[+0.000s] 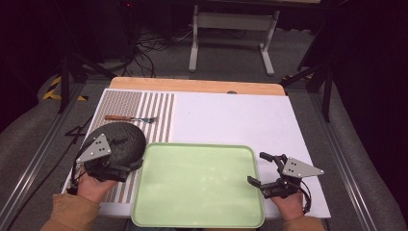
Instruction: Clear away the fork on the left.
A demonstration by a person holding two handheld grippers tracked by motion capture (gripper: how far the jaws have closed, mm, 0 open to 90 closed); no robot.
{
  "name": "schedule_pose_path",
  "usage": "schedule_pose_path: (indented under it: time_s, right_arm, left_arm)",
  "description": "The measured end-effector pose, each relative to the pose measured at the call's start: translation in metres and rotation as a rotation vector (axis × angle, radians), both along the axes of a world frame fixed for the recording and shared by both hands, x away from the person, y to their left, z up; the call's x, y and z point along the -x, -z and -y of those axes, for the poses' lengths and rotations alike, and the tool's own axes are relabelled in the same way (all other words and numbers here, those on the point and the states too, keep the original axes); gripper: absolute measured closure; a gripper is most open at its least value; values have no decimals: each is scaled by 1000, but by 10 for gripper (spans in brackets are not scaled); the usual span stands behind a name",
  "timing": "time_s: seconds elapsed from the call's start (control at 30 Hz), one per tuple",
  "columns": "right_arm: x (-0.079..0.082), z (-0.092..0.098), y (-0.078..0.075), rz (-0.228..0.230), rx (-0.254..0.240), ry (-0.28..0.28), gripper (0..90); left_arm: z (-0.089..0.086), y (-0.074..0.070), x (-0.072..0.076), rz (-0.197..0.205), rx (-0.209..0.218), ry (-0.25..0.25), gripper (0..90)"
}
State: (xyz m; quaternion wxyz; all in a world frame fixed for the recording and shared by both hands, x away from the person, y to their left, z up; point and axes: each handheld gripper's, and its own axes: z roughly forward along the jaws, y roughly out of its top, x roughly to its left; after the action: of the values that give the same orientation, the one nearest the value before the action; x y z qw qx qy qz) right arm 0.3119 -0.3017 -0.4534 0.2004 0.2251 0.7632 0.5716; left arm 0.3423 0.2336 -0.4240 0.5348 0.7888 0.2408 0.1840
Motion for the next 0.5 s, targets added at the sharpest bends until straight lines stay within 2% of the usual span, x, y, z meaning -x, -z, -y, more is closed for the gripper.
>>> schedule_pose_path:
  time_s: [0.23,0.27,0.3,0.33,0.4,0.47,0.5]
  right_arm:
    - [1,0,0,-2,-1,-2,73]
    - [0,0,0,-6,-2,-1,73]
    - [0,0,0,-6,-2,-1,73]
    - [0,0,0,-9,-3,-4,73]
    - [0,0,0,-9,0,-4,73]
    - [0,0,0,-6,-4,-6,74]
    - [0,0,0,-6,-4,-6,74]
  left_arm:
    - [1,-15,-10,-11,-50,42,49]
    - [2,-17,-13,-5,-54,101,45]
    - [2,-17,-13,-5,-54,101,45]
    - [3,-20,-15,-1,-61,137,45]
    - [3,-21,-16,2,-62,147,44]
    - [5,-26,-20,3,-91,142,48]
    - [5,-26,-20,3,-91,142,49]
